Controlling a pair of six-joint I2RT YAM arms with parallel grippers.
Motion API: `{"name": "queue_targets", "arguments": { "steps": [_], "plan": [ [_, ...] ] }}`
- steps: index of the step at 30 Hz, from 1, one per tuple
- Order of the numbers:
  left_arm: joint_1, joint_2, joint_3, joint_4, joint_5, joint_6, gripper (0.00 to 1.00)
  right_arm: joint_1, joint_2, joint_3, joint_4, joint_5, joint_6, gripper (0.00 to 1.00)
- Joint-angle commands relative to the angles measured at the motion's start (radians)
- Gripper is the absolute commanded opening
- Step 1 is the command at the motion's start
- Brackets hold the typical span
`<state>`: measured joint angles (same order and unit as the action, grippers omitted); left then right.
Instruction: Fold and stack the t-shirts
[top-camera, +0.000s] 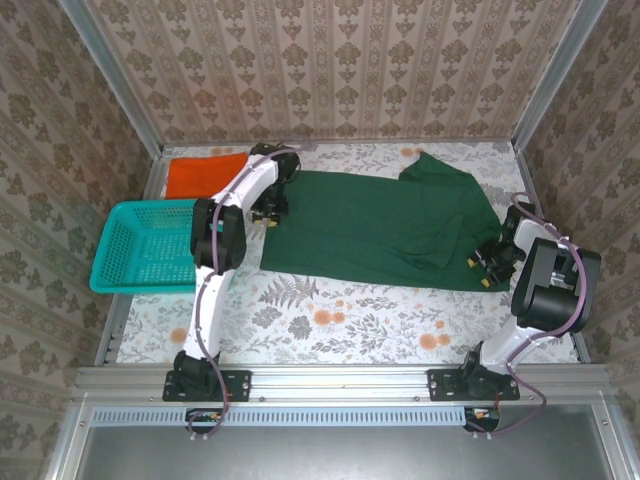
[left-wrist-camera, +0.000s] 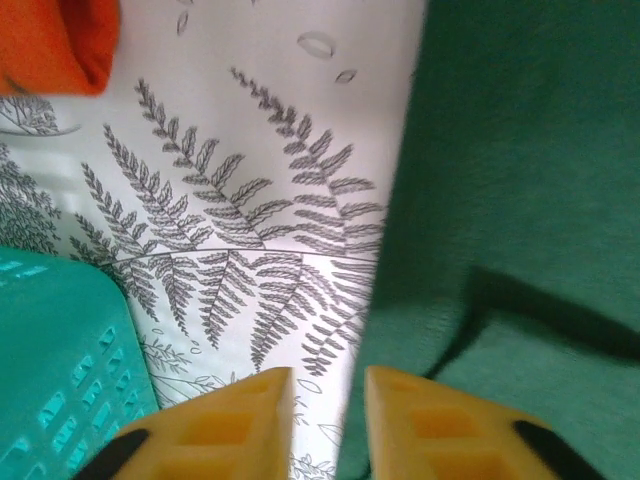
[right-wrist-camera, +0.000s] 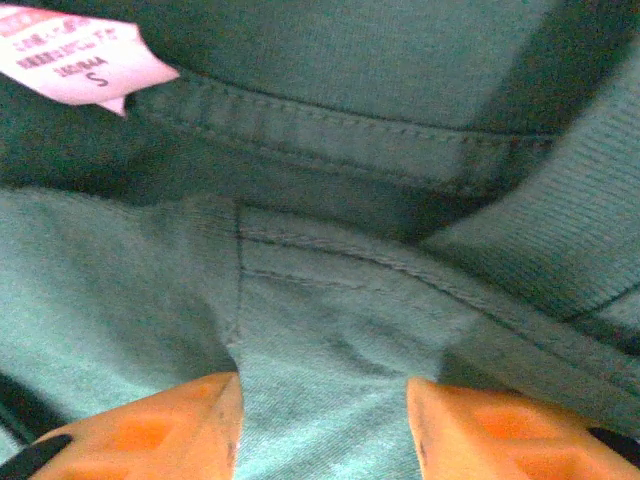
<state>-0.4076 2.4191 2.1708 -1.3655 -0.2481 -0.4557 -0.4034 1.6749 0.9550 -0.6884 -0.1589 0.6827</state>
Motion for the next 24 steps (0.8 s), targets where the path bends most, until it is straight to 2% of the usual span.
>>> {"name": "queue_targets", "arguments": {
  "steps": [1,3,5,10,15,18,24],
  "plan": [
    [0.024,-0.044,0.014,-0.068,-0.048,0.02,0.31,-0.004,-0.033,0.011,-0.011,0.028,0.004,0.55],
    [0.022,-0.09,0.009,-0.064,-0.041,0.022,0.39,-0.006,-0.072,0.012,-0.011,0.019,0.01,0.57],
    [0.004,-0.141,-0.017,-0.04,0.005,0.029,0.42,-0.006,-0.109,0.01,-0.013,0.018,0.019,0.58],
    [-0.121,-0.262,-0.201,0.103,0.191,0.023,0.43,-0.004,-0.178,-0.028,0.035,-0.03,0.041,0.56],
    [-0.191,-0.321,-0.456,0.314,0.335,-0.023,0.42,-0.001,-0.113,-0.033,0.035,-0.075,0.012,0.5],
    [-0.187,-0.346,-0.597,0.401,0.325,-0.024,0.41,-0.001,-0.067,-0.031,0.019,-0.055,-0.011,0.48],
    [-0.162,-0.412,-0.805,0.462,0.258,-0.002,0.41,-0.001,-0.038,-0.042,-0.021,0.072,-0.021,0.48]
  ]
}}
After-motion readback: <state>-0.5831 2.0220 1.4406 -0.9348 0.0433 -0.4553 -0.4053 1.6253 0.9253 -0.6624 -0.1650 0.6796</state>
